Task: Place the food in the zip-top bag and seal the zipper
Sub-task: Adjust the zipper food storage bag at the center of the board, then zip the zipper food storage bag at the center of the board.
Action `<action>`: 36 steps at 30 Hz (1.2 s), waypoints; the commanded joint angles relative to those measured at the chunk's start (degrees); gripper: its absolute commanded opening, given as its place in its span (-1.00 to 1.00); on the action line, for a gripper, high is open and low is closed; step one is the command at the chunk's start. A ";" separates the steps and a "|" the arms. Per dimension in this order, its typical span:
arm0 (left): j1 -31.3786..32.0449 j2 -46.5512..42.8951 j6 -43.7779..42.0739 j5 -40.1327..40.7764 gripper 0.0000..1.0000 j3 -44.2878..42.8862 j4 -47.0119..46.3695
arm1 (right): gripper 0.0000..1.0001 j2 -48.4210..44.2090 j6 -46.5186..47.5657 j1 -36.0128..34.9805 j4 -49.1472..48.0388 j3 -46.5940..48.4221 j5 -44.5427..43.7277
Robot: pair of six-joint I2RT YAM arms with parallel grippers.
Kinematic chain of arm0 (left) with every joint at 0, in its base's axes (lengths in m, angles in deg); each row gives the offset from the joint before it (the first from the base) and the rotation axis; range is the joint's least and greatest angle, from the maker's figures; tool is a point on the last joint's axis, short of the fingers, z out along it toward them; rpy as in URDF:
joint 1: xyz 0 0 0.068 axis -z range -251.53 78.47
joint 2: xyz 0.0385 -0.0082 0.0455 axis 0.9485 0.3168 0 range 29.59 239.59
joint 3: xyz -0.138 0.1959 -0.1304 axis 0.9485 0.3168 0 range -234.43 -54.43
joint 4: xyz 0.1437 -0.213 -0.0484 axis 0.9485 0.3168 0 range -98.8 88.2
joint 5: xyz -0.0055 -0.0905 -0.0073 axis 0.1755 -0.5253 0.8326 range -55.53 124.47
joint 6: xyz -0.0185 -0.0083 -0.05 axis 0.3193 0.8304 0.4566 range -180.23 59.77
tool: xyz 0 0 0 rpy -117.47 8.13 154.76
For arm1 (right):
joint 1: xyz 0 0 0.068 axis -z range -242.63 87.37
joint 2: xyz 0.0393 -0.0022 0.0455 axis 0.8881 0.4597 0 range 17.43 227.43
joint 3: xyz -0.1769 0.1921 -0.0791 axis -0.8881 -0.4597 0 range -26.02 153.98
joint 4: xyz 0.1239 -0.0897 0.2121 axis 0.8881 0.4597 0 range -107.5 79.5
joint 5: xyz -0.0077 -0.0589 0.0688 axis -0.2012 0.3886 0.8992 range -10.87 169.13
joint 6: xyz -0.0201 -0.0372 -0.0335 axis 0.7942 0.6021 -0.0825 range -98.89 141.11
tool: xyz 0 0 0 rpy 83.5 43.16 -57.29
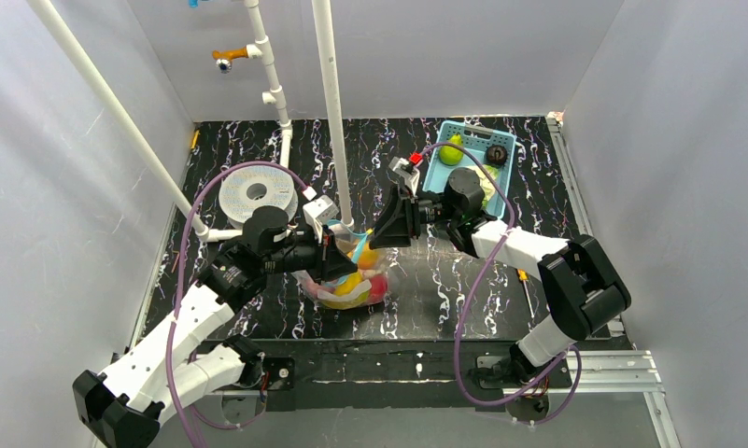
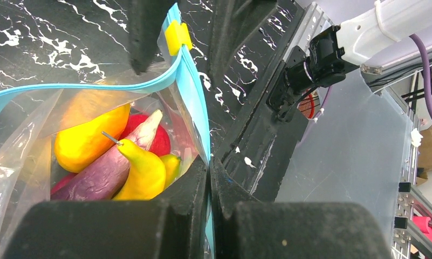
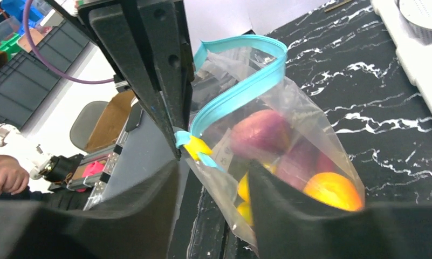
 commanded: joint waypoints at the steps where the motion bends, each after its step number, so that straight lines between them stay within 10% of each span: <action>1: 0.22 -0.24 -0.11 -0.59 -1.00 -2.63 0.78 | -0.11 -0.55 -2.62 -0.59 -6.02 1.30 1.92; 4: 0.24 0.09 0.03 0.52 -0.97 -3.89 2.10 | -0.39 -1.44 -2.42 -0.72 -5.64 0.95 1.22; 14: 0.23 0.26 0.21 2.24 0.01 -12.36 5.41 | -0.97 -6.83 1.13 -0.73 1.69 -1.13 -0.21; 32: 6.98 10.26 -3.62 7.36 0.11 -16.61 -4.35 | -0.97 -14.98 9.94 -3.74 18.18 -1.74 -5.44; 36: 7.73 10.01 -3.05 7.33 -0.14 -15.43 -4.45 | -0.97 -15.18 10.07 -3.97 18.74 -1.81 -5.83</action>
